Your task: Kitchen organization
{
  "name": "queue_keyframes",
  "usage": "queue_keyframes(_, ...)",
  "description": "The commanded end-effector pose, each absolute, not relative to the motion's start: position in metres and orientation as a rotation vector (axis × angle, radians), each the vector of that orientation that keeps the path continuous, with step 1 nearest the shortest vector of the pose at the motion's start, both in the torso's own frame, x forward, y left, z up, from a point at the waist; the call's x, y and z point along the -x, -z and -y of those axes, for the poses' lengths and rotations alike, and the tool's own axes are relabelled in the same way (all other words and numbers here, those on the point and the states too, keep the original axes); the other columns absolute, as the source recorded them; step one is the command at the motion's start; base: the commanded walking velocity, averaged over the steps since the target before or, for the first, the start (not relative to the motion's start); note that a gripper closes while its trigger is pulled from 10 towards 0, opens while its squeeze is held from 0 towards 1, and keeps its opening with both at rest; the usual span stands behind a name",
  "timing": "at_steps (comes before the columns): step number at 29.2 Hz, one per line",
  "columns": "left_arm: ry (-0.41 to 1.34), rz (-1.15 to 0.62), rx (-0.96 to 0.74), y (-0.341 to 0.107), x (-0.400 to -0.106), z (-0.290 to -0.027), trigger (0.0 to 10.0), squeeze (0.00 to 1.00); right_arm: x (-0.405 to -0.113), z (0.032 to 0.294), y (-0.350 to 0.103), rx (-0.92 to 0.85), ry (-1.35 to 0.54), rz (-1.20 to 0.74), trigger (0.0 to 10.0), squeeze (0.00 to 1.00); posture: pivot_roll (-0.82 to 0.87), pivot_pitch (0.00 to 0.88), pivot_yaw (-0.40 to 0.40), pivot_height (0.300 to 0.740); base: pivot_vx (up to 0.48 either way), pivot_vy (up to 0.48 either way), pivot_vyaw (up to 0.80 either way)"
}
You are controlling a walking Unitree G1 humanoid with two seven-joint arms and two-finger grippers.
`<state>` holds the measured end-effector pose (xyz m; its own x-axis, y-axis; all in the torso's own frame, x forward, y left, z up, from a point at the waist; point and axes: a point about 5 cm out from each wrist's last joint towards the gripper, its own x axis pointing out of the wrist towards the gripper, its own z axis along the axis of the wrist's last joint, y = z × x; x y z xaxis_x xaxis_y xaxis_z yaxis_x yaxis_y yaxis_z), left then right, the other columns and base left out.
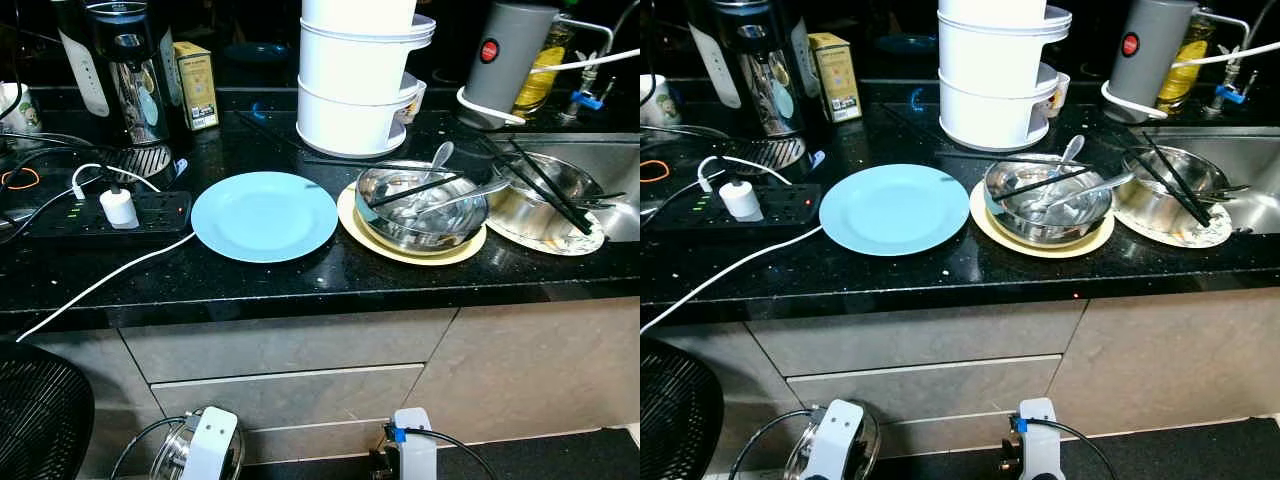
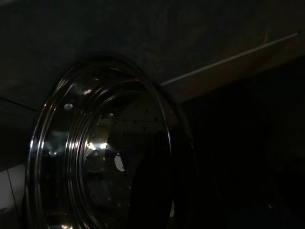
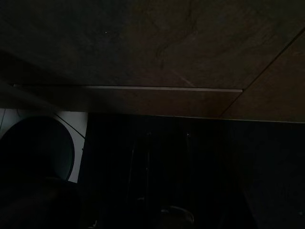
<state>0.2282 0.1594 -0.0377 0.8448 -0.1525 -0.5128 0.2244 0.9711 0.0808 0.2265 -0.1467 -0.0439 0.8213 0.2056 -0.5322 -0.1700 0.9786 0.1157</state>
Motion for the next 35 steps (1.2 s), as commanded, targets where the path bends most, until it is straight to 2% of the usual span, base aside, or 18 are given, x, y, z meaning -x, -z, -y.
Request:
queue_keyframes(1,0.187,-0.549,-0.149,0.0408,-0.2253,-0.1634,10.0,0.00,-0.2214,0.1495,0.0480,-0.071,-0.187,-0.593,10.0,0.00,-0.06,0.152,-0.035,0.740,0.000,-0.345,0.00)
queue_keyframes(35,0.182,-0.550,-0.151,0.0427,-0.2249,-0.1618,10.0,0.00,-0.2264,0.1504,0.0421,-0.059,-0.215,-0.557,10.0,0.00,-0.07,0.130,-0.044,0.740,0.000,-0.344,0.00)
